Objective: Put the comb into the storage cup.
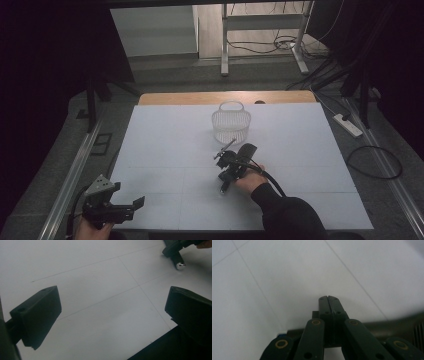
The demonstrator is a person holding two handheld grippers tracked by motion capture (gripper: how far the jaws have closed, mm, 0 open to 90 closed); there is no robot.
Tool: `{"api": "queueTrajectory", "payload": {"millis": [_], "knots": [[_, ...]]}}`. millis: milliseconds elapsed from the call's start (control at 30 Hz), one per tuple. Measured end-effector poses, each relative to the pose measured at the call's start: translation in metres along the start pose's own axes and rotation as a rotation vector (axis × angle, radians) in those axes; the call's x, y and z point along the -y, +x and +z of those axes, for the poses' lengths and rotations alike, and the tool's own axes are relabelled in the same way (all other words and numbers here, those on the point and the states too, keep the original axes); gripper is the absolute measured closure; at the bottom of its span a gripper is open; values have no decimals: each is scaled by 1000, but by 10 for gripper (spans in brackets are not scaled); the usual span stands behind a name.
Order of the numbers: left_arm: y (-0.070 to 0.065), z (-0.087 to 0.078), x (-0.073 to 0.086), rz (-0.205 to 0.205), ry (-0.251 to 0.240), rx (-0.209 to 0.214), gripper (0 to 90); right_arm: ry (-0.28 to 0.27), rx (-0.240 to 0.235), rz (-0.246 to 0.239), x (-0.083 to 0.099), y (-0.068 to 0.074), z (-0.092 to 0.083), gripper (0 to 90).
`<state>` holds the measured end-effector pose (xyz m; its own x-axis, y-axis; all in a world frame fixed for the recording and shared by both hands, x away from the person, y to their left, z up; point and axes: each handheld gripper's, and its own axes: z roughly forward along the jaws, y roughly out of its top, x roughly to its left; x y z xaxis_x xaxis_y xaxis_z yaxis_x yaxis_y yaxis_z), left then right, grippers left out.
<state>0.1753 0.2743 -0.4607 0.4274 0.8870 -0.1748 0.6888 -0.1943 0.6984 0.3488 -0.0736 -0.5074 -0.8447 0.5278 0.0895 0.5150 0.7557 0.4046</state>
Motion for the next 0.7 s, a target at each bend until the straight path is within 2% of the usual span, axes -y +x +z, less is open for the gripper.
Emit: {"api": "queueTrajectory", "payload": {"millis": [700], "knots": [[0,0,0,-1,1,-1,15,25,-28,19,34,2,-22,892]]}}
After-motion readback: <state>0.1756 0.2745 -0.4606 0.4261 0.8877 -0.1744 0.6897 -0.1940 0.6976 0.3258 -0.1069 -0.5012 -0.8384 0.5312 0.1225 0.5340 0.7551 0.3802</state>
